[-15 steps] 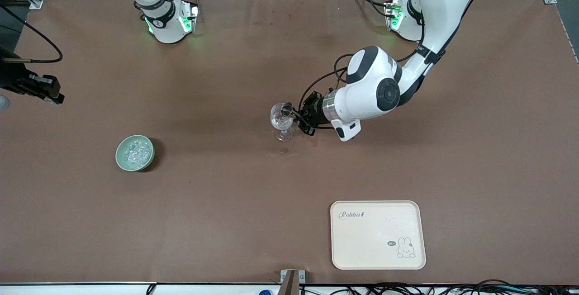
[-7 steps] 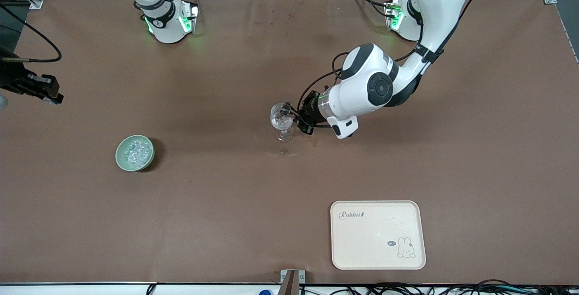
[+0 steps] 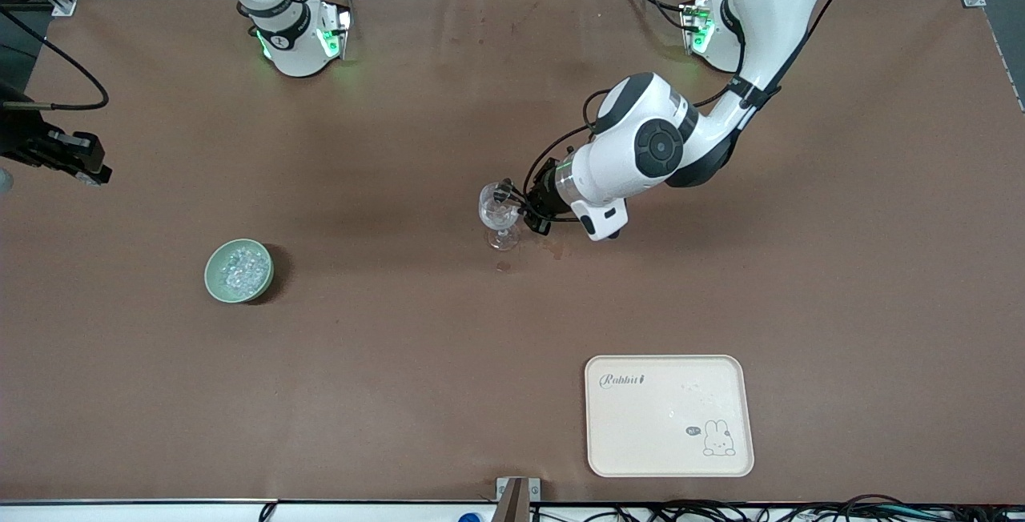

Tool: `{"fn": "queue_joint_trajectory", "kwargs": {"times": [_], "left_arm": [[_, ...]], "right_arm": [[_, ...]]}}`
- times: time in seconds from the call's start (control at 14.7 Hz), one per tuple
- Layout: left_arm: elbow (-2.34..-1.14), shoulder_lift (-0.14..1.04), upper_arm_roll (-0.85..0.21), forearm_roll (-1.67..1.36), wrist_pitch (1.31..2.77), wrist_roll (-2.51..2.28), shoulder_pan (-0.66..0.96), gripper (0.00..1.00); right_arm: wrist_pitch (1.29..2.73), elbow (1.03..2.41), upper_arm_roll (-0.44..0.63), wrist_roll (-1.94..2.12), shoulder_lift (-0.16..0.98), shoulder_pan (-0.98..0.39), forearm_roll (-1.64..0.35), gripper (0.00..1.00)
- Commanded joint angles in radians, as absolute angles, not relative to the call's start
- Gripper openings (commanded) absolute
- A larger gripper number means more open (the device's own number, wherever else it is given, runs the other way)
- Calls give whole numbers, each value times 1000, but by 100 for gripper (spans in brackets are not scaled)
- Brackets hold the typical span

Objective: Pour wine and add ice with both arms
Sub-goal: 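Tilt the jigger with the left gripper to pour into the glass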

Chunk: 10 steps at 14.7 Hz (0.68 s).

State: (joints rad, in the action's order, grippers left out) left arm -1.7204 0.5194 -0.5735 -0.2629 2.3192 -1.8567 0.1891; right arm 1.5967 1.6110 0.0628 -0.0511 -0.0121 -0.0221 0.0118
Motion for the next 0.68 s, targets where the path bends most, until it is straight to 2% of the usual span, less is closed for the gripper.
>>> {"fn": "queue_joint_trajectory", "kwargs": {"times": [0.0,0.61], "left_arm": [[-1713,508,-569,-242,2318,-1890,198,0],[-1713,509,-566,-179,2310,-1945,216,0]], "right_arm": [[1591,1595,61,-54,-5,-20,11,5],[1592,1594,61,-54,2,-20,11,5]]}}
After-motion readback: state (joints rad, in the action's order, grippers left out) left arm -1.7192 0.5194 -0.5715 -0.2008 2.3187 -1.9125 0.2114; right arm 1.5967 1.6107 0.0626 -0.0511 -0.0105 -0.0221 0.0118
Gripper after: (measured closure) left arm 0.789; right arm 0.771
